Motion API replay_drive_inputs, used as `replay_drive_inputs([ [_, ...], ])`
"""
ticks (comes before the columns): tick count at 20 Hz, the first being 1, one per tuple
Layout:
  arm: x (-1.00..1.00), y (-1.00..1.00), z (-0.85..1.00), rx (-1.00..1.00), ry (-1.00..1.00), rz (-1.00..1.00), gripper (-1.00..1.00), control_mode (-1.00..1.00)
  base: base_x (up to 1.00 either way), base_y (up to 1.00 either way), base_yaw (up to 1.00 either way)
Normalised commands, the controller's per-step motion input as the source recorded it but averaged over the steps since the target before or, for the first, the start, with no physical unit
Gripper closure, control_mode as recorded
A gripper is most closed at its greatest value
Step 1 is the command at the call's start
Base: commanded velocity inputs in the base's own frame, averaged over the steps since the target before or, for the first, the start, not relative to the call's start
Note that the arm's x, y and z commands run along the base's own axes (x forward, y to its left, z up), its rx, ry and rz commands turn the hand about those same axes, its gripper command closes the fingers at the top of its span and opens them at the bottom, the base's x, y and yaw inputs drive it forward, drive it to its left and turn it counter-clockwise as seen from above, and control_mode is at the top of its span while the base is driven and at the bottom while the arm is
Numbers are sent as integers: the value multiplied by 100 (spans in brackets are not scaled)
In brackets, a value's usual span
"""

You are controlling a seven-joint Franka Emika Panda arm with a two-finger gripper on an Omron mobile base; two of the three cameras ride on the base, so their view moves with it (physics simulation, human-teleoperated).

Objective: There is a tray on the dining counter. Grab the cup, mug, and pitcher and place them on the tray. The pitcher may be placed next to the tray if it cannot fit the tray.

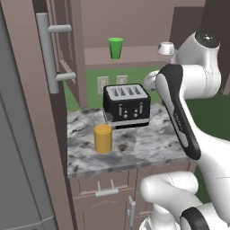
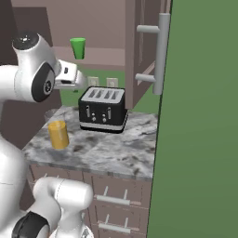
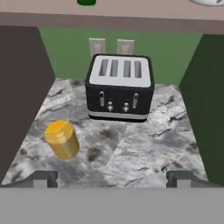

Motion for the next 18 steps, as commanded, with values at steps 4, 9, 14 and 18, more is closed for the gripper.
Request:
replay_drive_inputs([
  [4, -5, 14, 63, -2, -39, 0, -100, -100, 0, 0, 0],
  [9, 0, 12, 45, 0, -32, 0, -100, -100, 0, 0, 0],
  [14, 16, 6, 14, 0, -26, 0, -100, -100, 0, 0, 0],
  [18, 10, 0, 0, 4, -26, 3, -100, -100, 0, 0, 0],
])
